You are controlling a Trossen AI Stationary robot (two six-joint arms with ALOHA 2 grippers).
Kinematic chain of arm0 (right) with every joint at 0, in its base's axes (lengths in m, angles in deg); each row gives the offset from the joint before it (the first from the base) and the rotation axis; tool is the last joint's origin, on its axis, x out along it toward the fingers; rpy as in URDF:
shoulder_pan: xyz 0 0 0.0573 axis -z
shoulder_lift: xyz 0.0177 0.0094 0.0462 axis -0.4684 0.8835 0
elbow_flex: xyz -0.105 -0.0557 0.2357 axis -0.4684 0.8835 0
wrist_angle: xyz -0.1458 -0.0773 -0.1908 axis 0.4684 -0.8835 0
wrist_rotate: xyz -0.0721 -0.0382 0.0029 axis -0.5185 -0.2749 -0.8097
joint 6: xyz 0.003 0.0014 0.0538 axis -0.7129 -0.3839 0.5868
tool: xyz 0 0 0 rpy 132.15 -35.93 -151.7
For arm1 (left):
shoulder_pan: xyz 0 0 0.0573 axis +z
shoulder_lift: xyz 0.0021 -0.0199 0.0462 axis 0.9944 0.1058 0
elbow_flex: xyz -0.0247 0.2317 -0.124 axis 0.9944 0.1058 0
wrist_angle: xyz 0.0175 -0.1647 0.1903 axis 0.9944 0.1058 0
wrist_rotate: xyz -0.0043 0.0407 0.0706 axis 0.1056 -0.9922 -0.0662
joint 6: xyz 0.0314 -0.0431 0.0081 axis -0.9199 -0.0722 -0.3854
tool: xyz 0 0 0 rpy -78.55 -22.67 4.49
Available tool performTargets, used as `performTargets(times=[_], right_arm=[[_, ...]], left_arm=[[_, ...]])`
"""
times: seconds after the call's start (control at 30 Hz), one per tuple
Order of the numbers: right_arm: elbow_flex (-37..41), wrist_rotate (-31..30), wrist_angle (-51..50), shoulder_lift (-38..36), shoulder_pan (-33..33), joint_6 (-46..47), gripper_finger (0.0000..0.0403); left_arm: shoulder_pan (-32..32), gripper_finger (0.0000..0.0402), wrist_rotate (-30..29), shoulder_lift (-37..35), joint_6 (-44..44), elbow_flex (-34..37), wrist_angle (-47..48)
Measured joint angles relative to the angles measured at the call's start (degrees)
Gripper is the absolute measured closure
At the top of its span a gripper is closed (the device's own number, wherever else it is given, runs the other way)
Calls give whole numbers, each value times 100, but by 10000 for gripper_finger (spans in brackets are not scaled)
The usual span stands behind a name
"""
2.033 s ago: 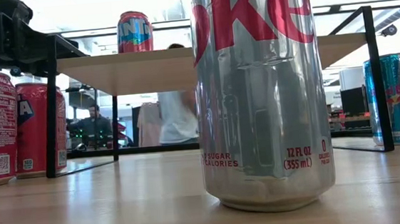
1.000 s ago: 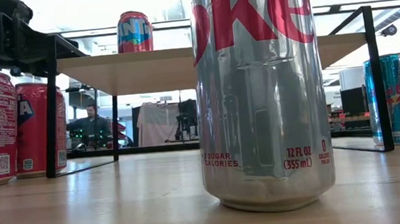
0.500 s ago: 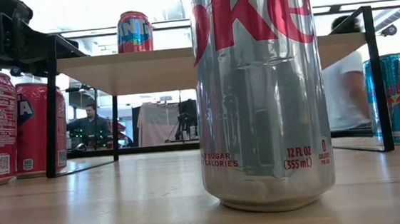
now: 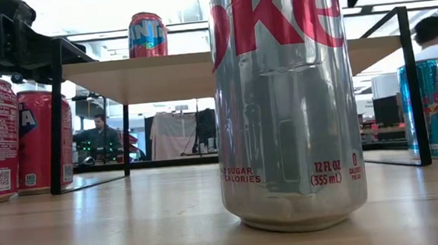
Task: Place canned beverage on shelf
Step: Put the top blue soda can on the shelf
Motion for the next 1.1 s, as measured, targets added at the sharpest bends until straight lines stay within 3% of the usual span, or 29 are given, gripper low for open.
performTargets(times=[0.23,0.43,0.7,0.93,1.1], right_arm=[[673,-1647,439,-27,-1235,1197,136],[933,-2682,465,246,-2185,2381,139],[1100,-2854,475,770,-3076,4069,138],[1081,-4073,443,1104,-3444,4555,140],[1081,-4525,479,1121,-3419,4666,147]], left_arm=[[0,2,0,1,2,0,0],[-1,2,0,1,2,0,0],[-1,2,0,1,1,0,0],[-2,2,0,1,2,0,0],[-1,2,0,1,2,0,0]])
